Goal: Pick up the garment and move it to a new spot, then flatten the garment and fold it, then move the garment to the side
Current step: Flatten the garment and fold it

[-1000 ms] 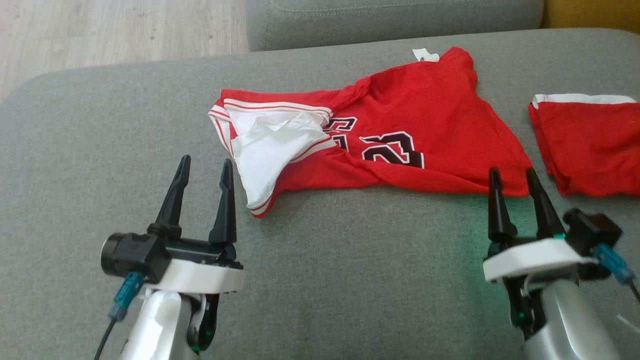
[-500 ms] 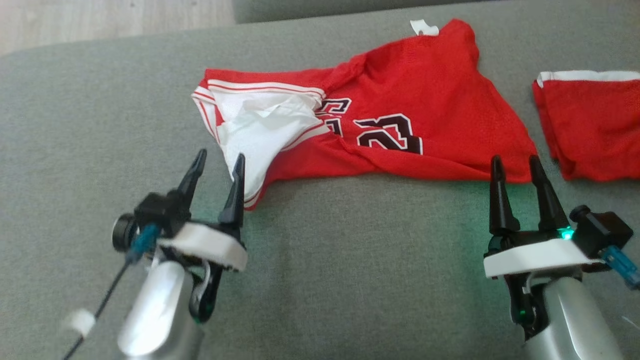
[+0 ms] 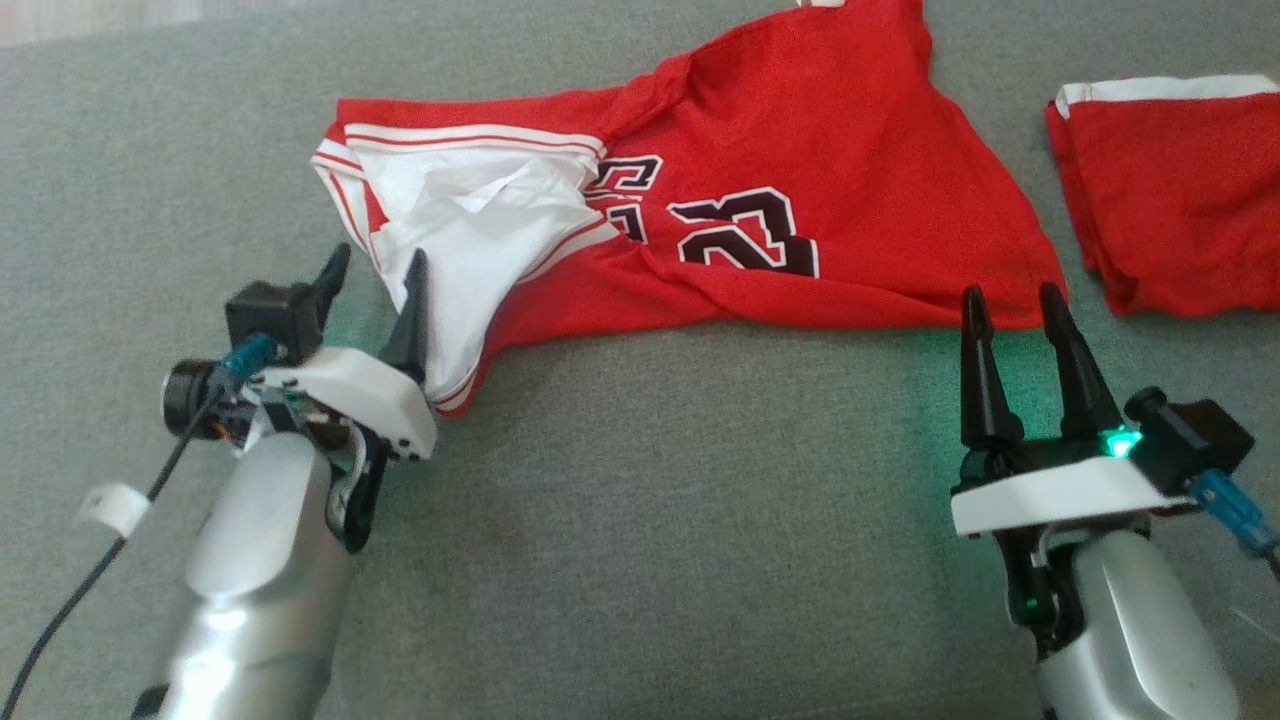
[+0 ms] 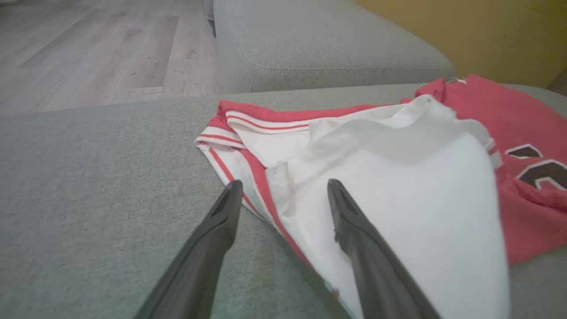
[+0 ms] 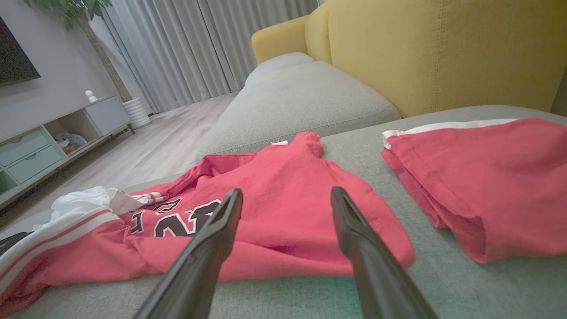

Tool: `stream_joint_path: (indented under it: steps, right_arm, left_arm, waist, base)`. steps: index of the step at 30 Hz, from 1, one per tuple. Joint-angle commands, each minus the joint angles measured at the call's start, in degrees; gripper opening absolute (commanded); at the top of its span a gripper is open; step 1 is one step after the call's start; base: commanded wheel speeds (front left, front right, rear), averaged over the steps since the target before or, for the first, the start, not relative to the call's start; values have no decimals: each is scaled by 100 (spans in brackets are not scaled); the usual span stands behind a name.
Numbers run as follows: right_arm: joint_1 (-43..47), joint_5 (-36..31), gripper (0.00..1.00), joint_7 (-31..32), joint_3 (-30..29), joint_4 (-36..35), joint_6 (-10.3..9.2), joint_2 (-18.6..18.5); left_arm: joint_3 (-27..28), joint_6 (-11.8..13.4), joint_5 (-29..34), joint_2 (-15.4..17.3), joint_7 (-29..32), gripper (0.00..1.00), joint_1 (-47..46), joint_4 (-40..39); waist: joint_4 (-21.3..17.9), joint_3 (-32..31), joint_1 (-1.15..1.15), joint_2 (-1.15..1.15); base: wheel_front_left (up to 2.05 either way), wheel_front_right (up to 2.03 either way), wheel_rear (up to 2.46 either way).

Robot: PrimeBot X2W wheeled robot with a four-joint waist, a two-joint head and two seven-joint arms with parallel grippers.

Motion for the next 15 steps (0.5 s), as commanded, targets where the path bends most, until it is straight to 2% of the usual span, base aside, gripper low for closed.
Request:
stream_joint_path:
  steps: [1,6,7,8,11,15]
  right_arm:
    - [-222,-7,100,-62,134,-193,-4,-9]
    - [-264,-8,100,-62,108,-210,-4,-9]
    - [-267,-6,100,-62,108,-212,-4,-9]
    - [-268,-4,100,-62,110,-213,-4,-9]
    - [-270,2,100,-62,101,-205,-4,-9]
    - [-262,-8,100,-62,42,-167,-4,-9]
  left_arm:
    - [158,-1,13,194,-52,100,-325,8]
    - [62,-72,-12,200,-107,100,-601,398]
    - [47,-95,-50,189,-94,42,-641,471]
    - [20,-121,-90,176,-65,0,-672,547]
    - [-65,-187,-239,143,-34,0,-742,701]
    - [-188,-215,-277,168,-297,0,-818,703]
  waist:
    - [-51,70,-1,0]
    - [-86,133,-1,0]
    - [-89,138,-1,0]
    - [-92,142,-1,0]
    - [-90,140,-1,0]
    - [-52,82,-1,0]
  base:
    - [0,0,0]
    - [0,0,0]
    - [0,0,0]
    - [0,0,0]
    - [0,0,0]
    - [0,0,0]
